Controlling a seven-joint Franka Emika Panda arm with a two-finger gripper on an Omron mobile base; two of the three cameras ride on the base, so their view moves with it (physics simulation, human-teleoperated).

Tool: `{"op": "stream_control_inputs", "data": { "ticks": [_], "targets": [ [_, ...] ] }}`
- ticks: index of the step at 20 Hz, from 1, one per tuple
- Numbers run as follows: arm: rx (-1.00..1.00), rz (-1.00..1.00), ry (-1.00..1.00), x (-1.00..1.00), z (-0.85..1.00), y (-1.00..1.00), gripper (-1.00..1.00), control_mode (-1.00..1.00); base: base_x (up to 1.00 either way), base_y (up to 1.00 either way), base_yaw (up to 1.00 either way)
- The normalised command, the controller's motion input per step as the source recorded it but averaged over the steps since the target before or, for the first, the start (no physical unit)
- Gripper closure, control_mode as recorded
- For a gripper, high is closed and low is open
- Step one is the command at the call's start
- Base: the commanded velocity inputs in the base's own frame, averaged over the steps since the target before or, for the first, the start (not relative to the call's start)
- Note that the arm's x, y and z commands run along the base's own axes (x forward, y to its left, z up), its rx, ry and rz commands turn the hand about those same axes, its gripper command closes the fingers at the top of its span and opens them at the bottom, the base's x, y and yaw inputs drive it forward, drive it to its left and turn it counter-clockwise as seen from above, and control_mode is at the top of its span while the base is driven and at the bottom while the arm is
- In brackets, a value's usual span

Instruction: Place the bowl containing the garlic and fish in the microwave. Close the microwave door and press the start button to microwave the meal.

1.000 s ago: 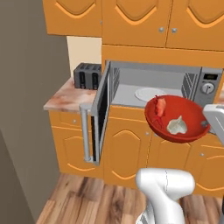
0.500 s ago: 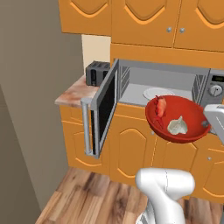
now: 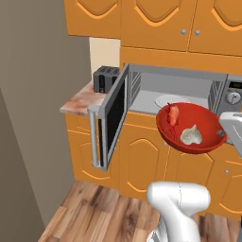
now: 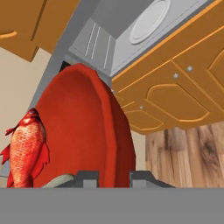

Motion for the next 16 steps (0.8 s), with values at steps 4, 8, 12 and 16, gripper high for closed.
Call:
{"op": "stream_control_inputs", "data": {
  "ticks": [4,8,12,16],
  "targets": [
    [0.0,0.0,0.0,0.03,0.0,0.0,1.0,-1.0,0.0,-0.1,0.0],
    [0.0,0.0,0.0,0.14,0.0,-0.19,1.0,-1.0,0.0,0.0,0.0],
    [0.02,-0.01,0.03,0.28,0.0,-0.33,1.0,-1.0,0.0,0.0,0.0],
    [0.0,-0.07,0.1,0.49,0.0,-0.21,1.0,-1.0,0.0,0.0,0.0]
  ]
}}
